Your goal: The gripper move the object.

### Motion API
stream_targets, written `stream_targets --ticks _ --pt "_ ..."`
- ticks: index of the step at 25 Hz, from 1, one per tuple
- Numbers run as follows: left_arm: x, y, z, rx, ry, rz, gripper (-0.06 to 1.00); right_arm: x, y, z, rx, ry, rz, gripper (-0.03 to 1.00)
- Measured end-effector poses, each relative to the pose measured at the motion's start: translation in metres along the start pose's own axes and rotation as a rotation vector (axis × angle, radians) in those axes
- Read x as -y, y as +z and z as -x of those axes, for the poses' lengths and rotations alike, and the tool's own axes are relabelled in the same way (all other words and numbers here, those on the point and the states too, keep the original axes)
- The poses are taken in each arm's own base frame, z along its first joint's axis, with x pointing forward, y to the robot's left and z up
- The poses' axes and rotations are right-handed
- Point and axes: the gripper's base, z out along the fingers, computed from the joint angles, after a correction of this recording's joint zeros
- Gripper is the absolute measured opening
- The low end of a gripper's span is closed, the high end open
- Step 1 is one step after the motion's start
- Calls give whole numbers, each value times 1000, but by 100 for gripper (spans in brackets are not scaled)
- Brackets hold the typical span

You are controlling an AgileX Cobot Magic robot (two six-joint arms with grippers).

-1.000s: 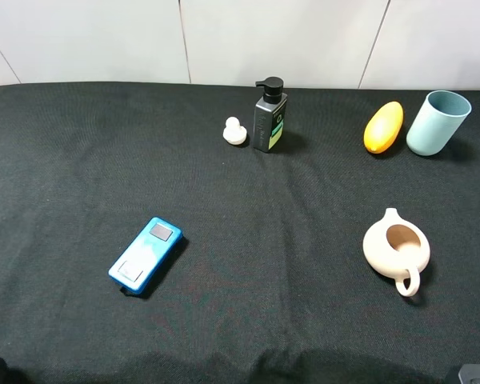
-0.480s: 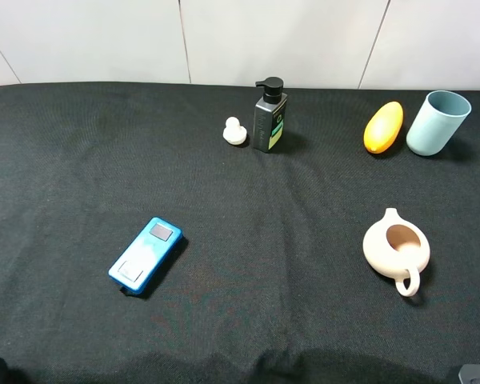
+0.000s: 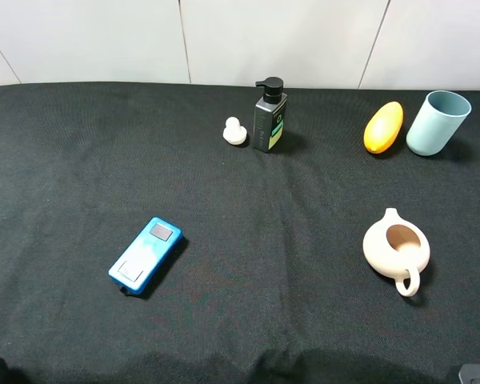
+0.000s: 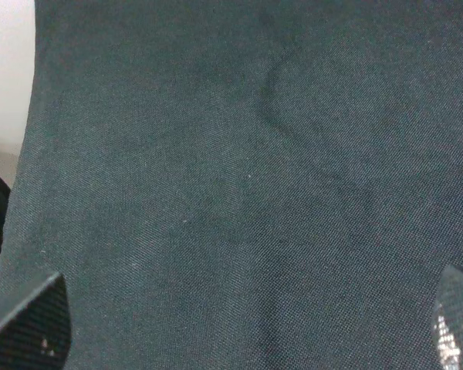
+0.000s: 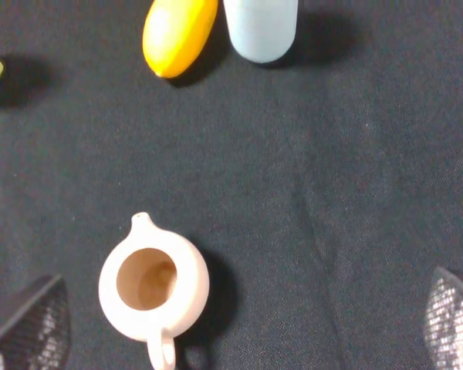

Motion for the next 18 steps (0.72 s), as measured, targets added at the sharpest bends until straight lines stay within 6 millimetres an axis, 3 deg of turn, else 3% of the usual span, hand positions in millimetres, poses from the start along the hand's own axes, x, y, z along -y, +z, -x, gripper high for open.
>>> stream_targets --ticks 18 --pt "0 0 0 0 0 0 99 4 -50 -44 318 -133 15 69"
